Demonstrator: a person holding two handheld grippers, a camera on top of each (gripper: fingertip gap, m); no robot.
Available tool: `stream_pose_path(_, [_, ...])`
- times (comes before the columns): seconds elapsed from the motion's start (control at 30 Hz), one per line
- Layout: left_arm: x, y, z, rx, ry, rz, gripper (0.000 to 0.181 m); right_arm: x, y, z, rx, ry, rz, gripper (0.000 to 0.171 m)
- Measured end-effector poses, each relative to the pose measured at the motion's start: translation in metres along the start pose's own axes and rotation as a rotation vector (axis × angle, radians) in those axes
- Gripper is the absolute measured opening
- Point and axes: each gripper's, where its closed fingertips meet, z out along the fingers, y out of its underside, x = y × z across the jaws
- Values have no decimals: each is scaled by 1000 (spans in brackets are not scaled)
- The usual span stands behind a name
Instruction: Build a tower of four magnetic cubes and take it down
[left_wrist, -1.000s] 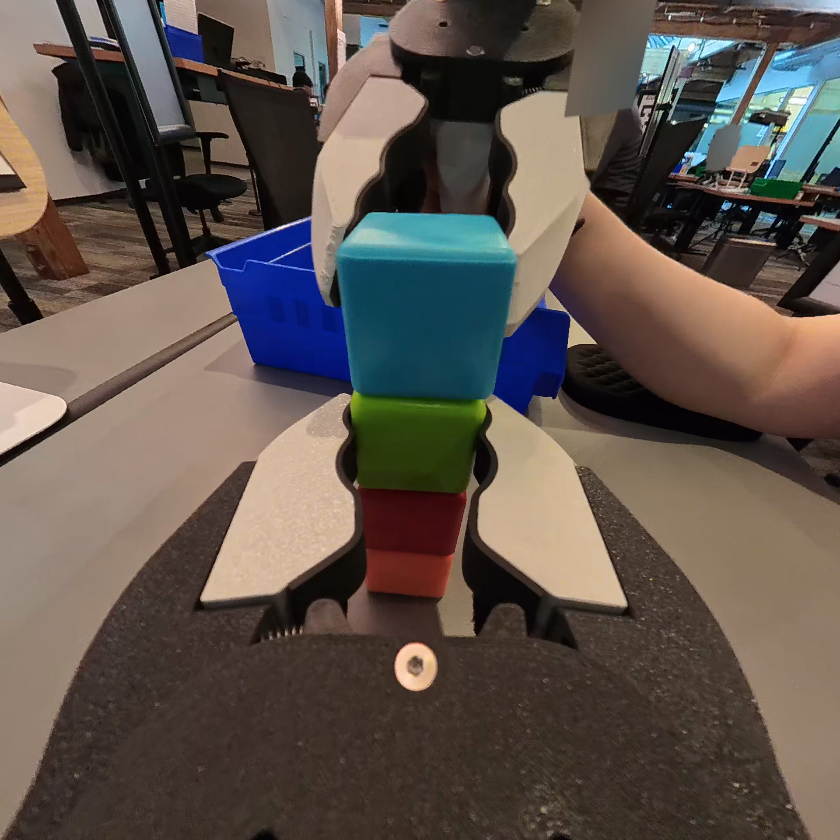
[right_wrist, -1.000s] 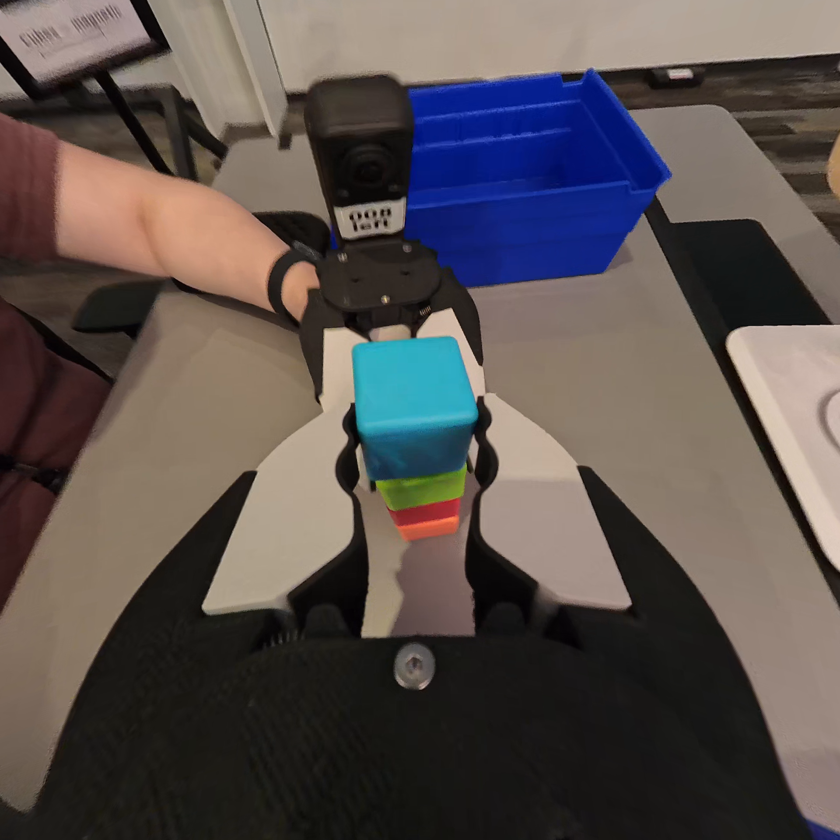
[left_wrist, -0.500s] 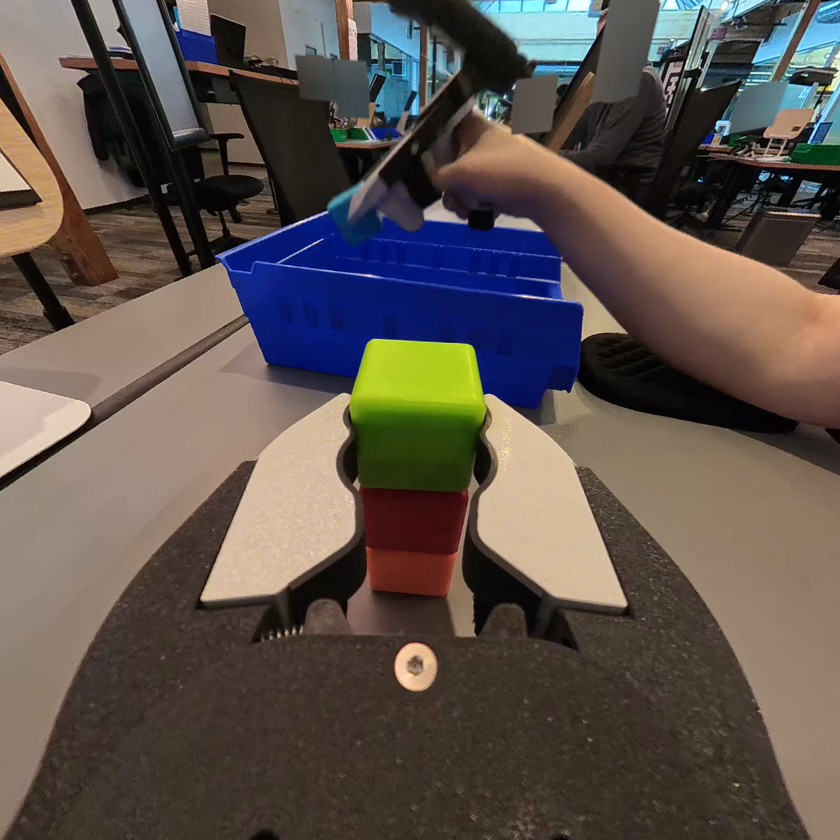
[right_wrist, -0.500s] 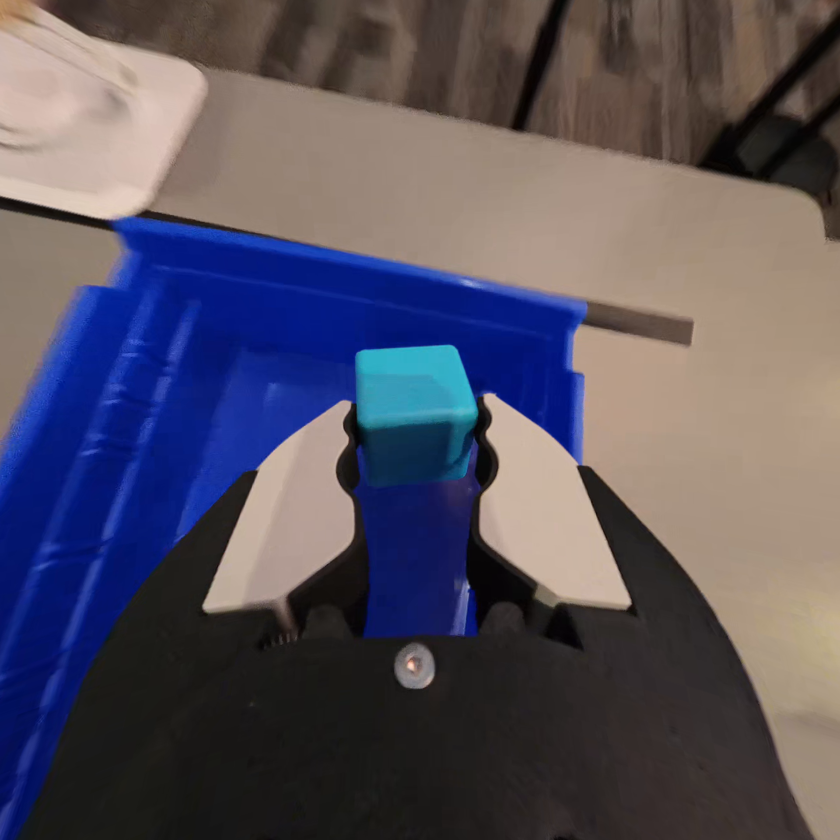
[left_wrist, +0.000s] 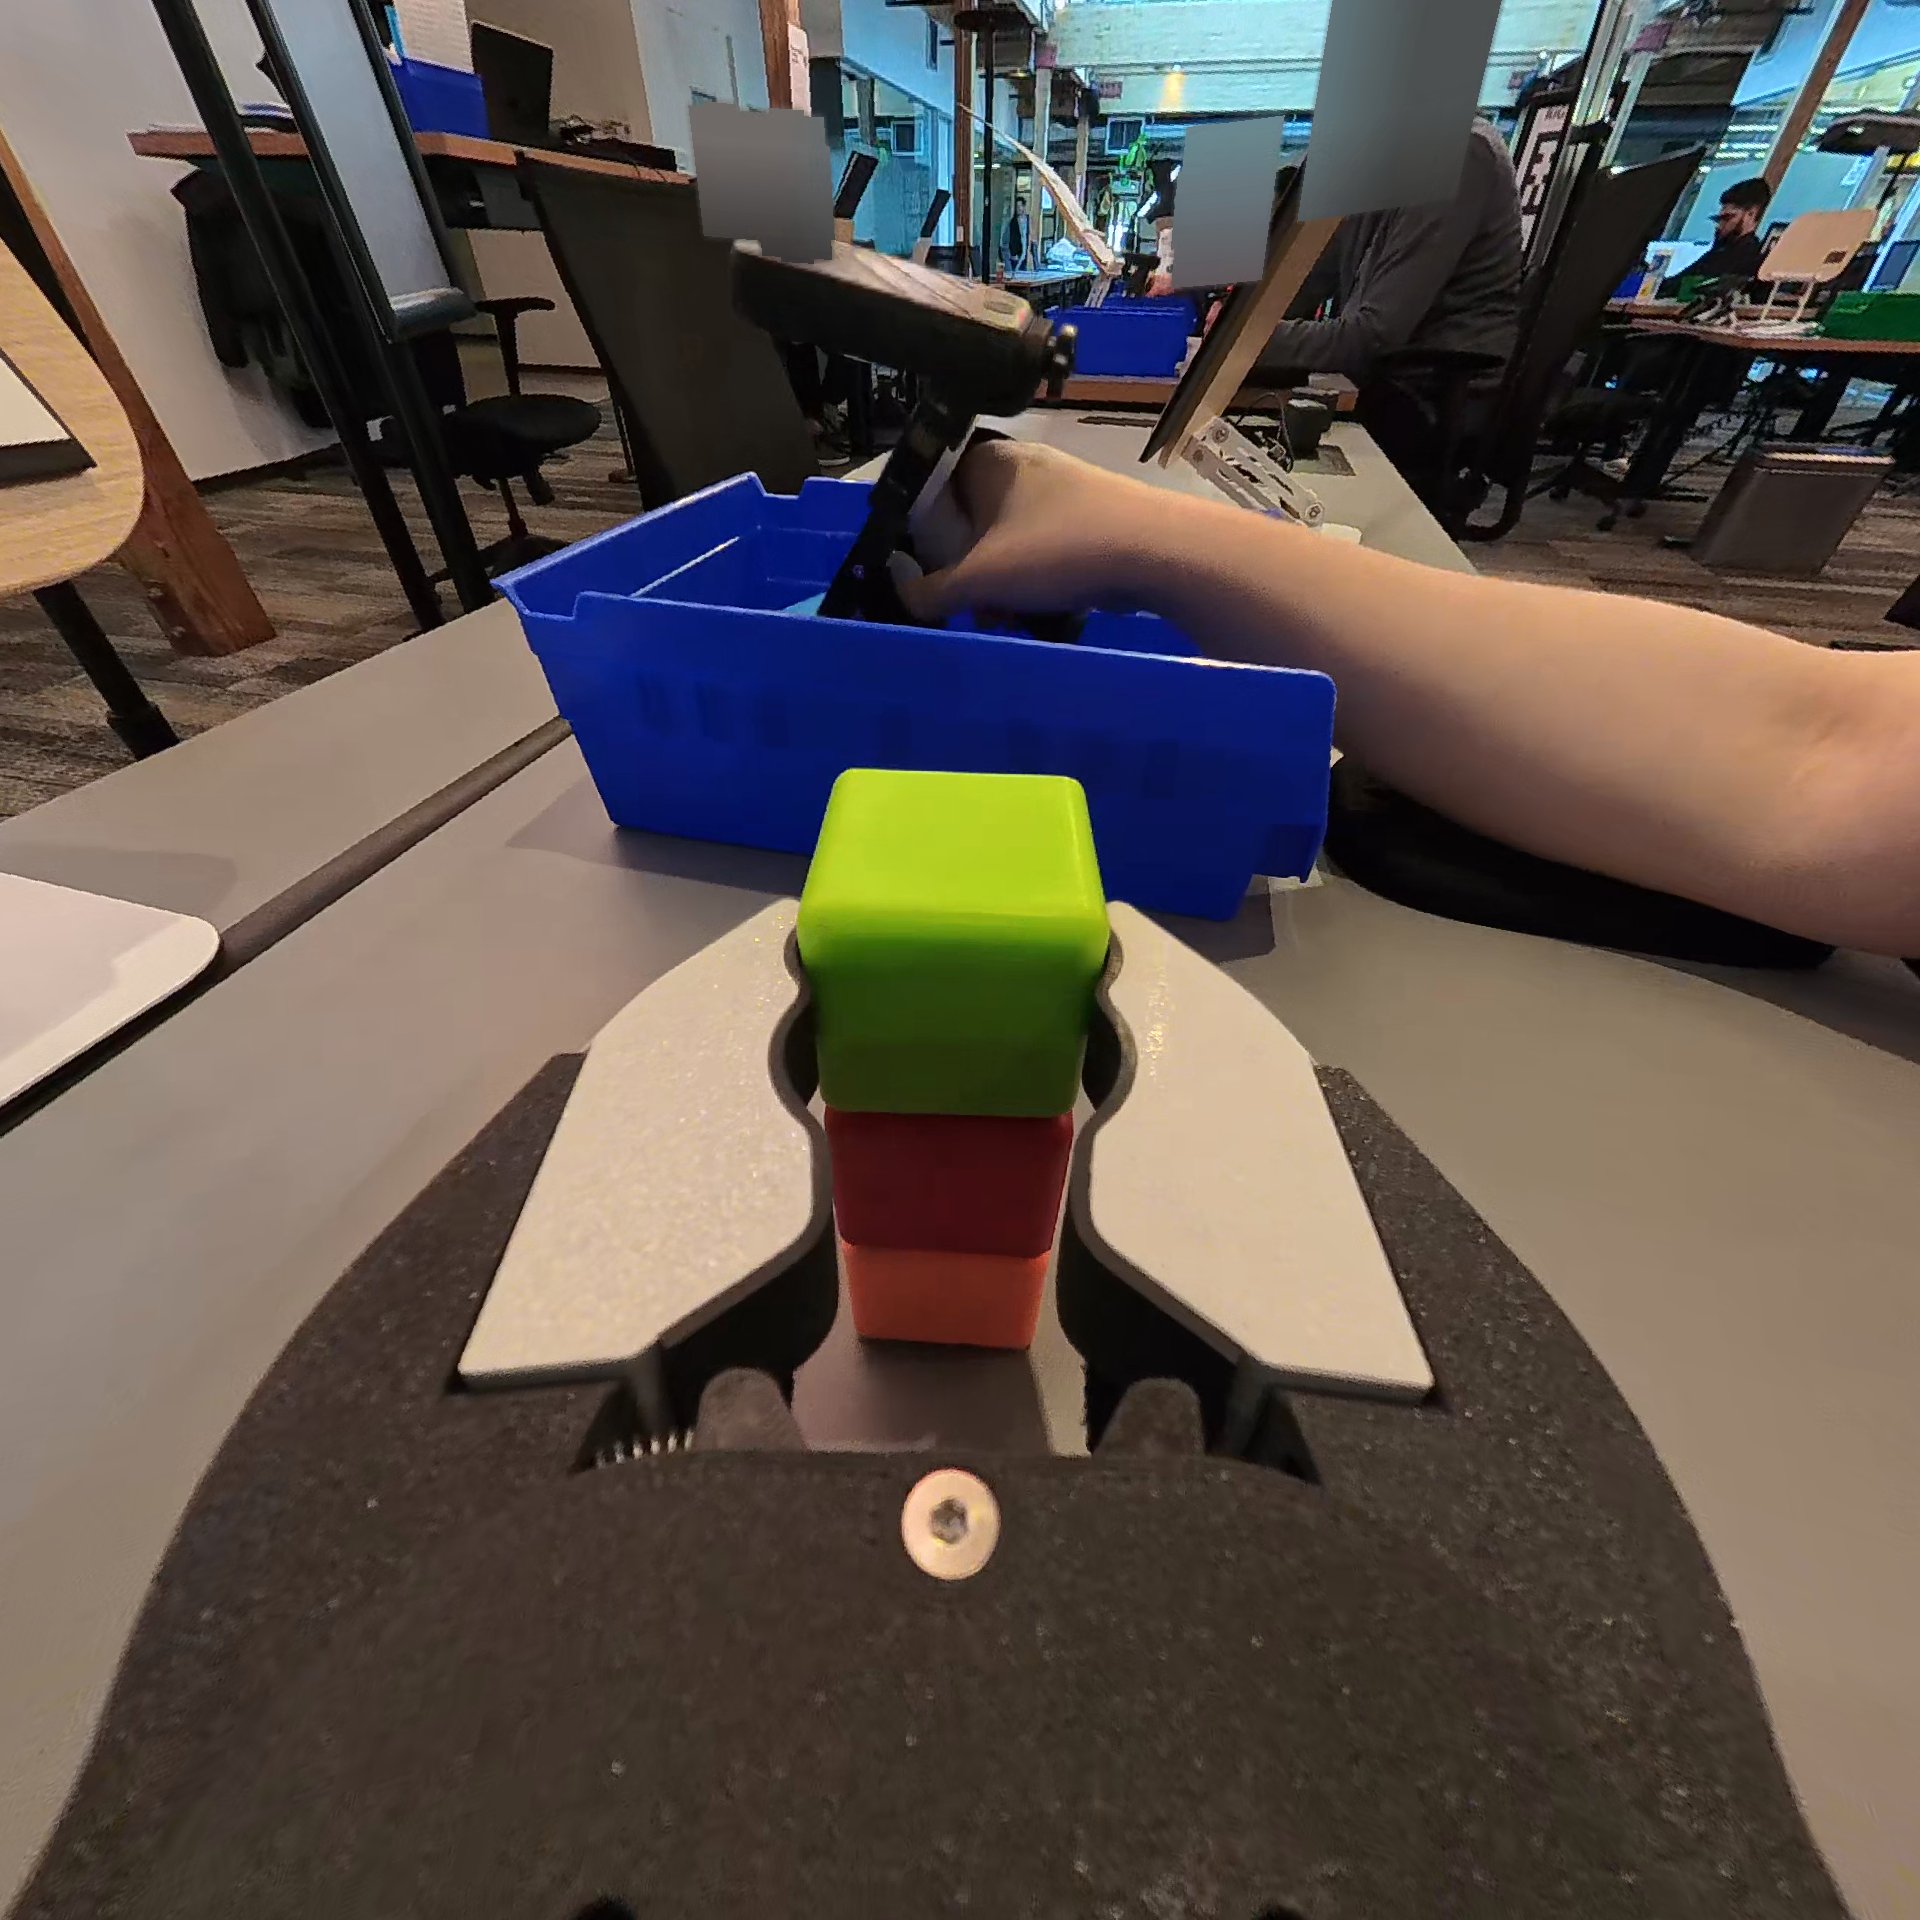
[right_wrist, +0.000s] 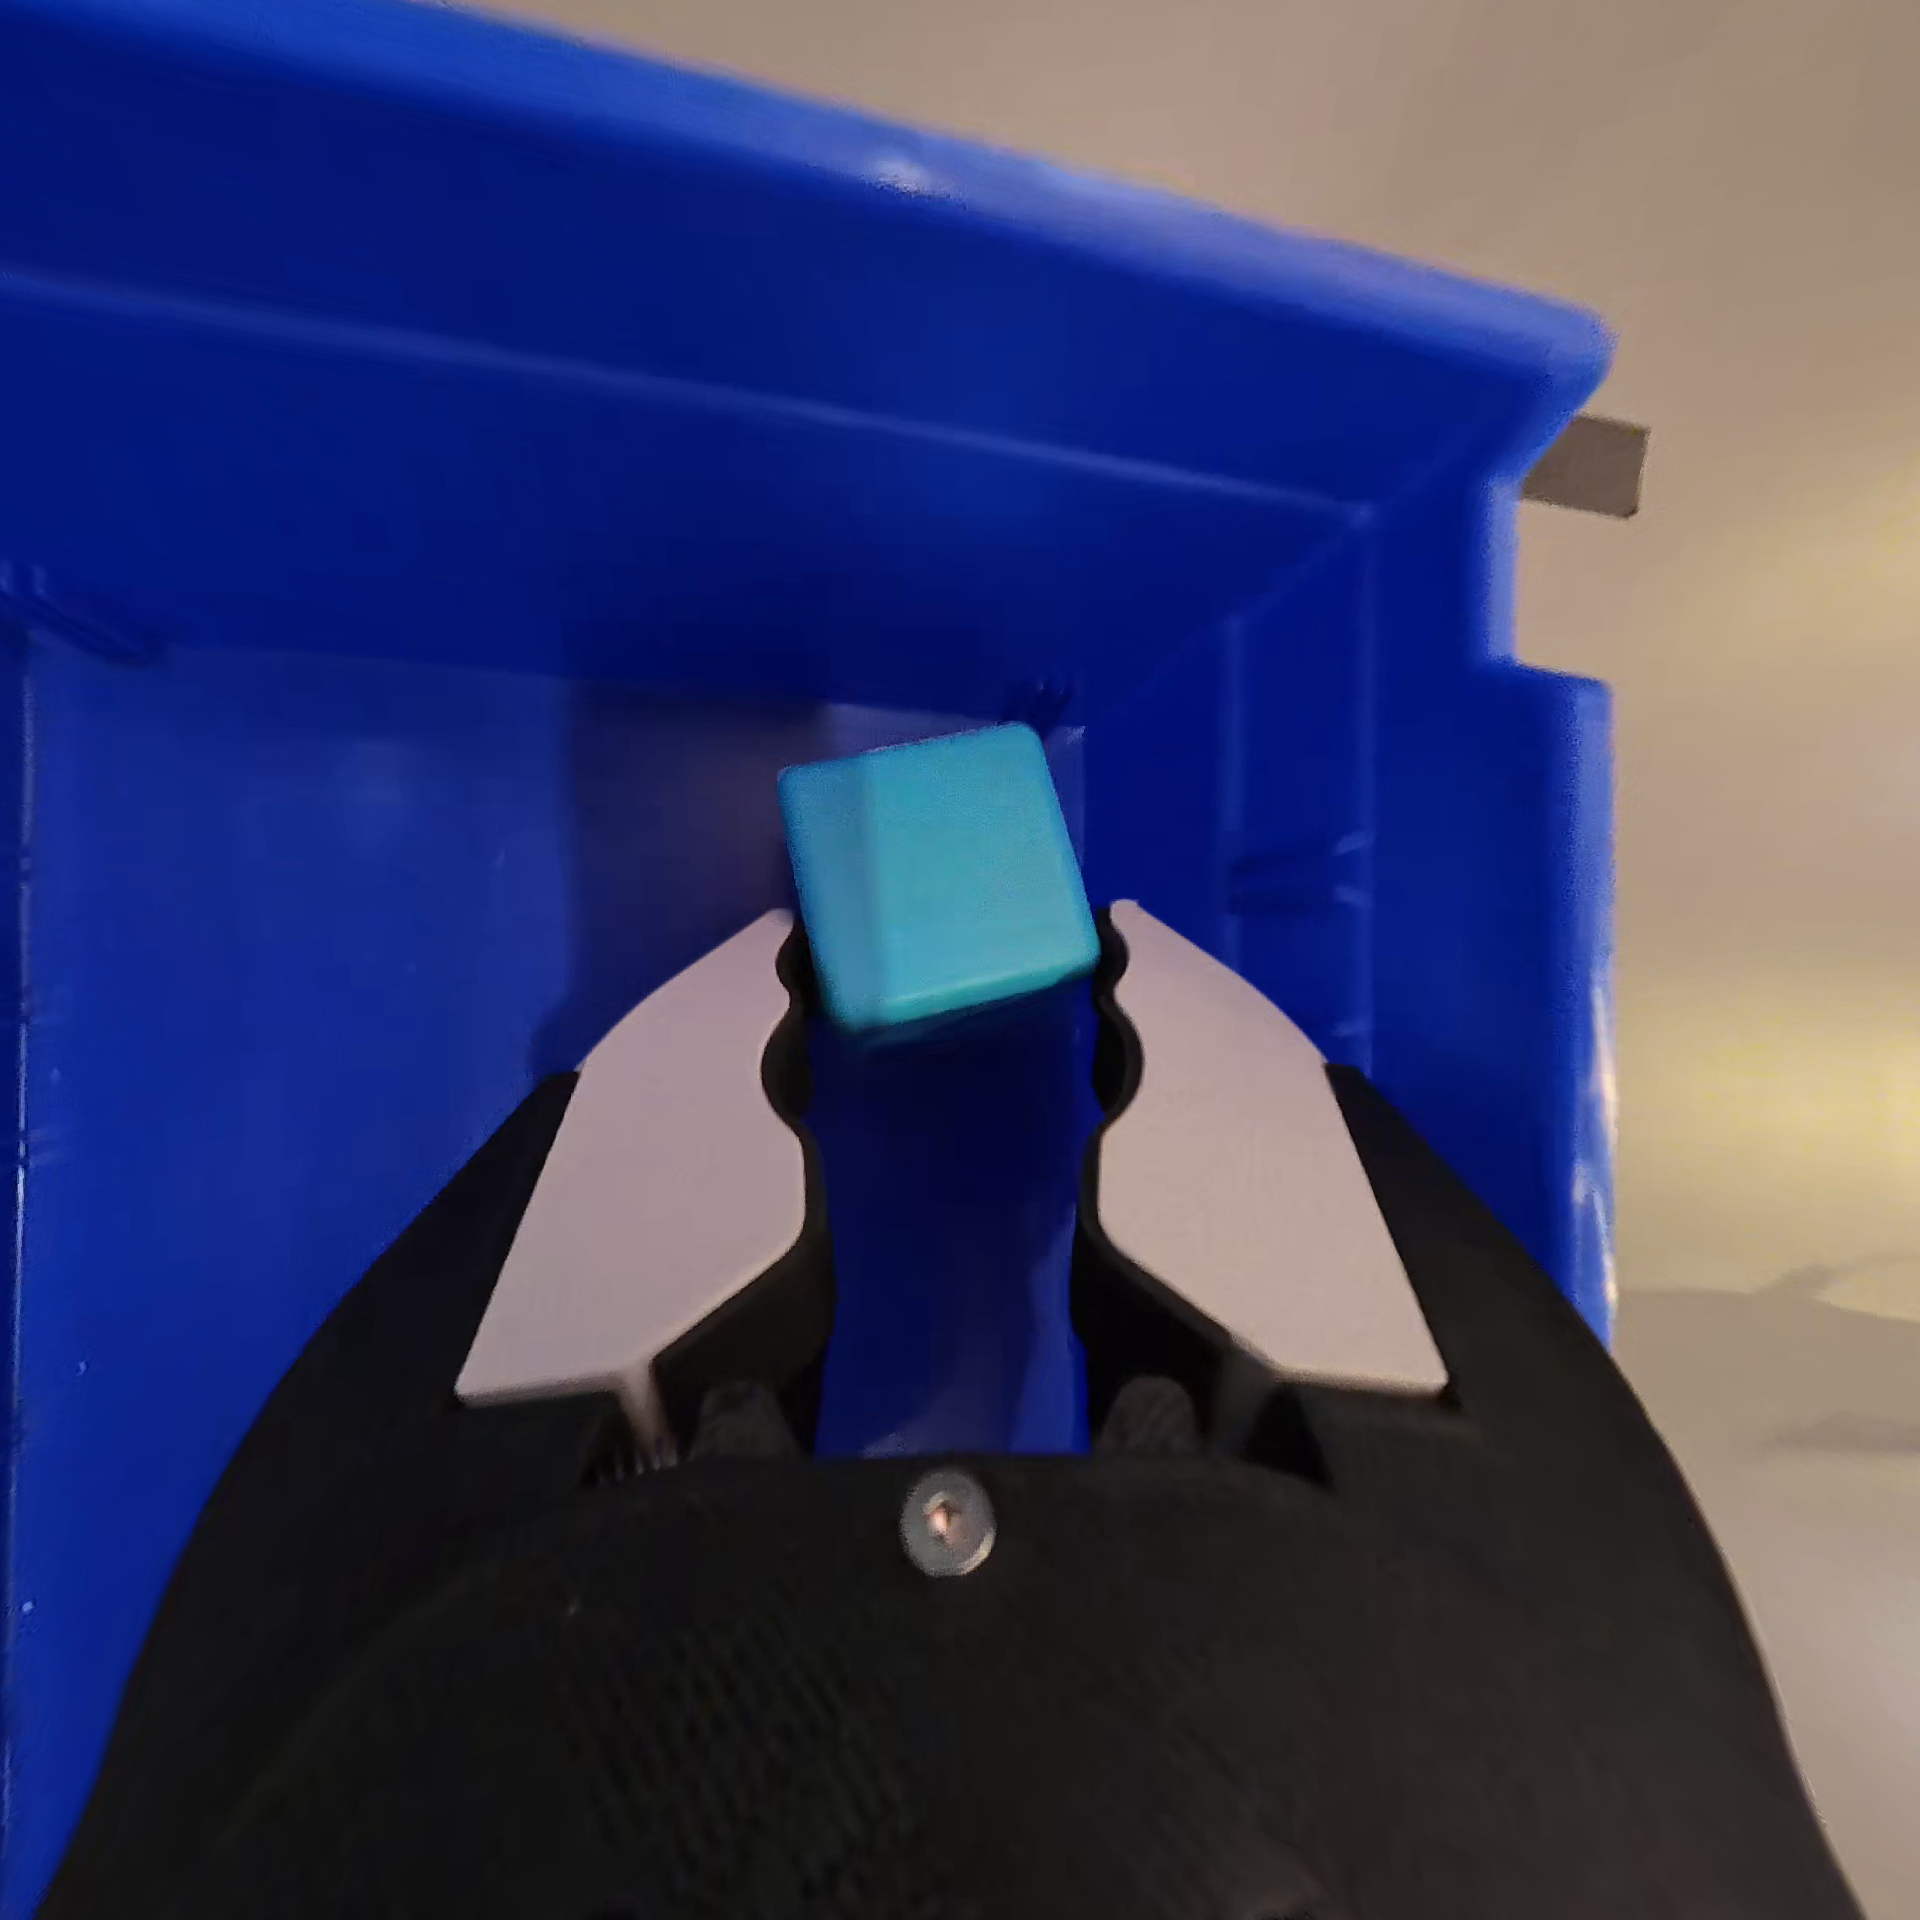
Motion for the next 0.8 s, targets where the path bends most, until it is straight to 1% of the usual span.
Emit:
stream_pose_path(0.07, [0, 5, -1, -31, -2, 6, 48, -3, 6, 2, -41, -8, -20, 59])
stream_pose_path(0.1, [-1, 7, -1, -50, -8, 15, 52, -5, 6, 2, -46, -17, -22, 63])
stream_pose_path(0.17, [-2, 10, 1, -69, -31, 26, 71, -7, 4, -2, -46, -19, -25, 68])
stream_pose_path(0.23, [2, 12, 2, -79, -24, 29, 79, -6, -3, -13, -23, -14, -40, 68])
stream_pose_path(0.33, [1, 25, 3, -154, -36, 55, 79, -11, -21, -40, 61, -72, -48, 68])
stream_pose_path(0.43, [-1, 46, 5, -259, -48, 72, 76, -29, -48, -84, 214, -188, -119, 68])
stream_pose_path(0.5, [-2, 55, 7, -312, -61, 79, 75, -58, -62, -121, 338, -316, -232, 66])
stream_pose_path(0.53, [1, 56, 9, -318, -53, 85, 71, -77, -67, -140, 405, -393, -304, 66])
stream_pose_path(0.6, [-3, 57, 9, -326, -91, 102, 64, -124, -66, -177, 512, -574, -465, 65])
stream_pose_path(0.67, [-3, 56, 9, -319, -89, 102, 60, -174, -51, -214, 601, -813, -639, 65])
stream_pose_path(0.73, [-1, 54, 9, -302, -75, 97, 56, -217, -22, -247, 642, -1092, -797, 65])
stream_pose_path(0.77, [-1, 53, 9, -294, -74, 93, 55, -231, -9, -258, 638, -1200, -852, 65])
stream_pose_path(0.8, [-1, 52, 9, -291, -73, 90, 54, -242, -3, -261, 636, -1244, -883, 66])
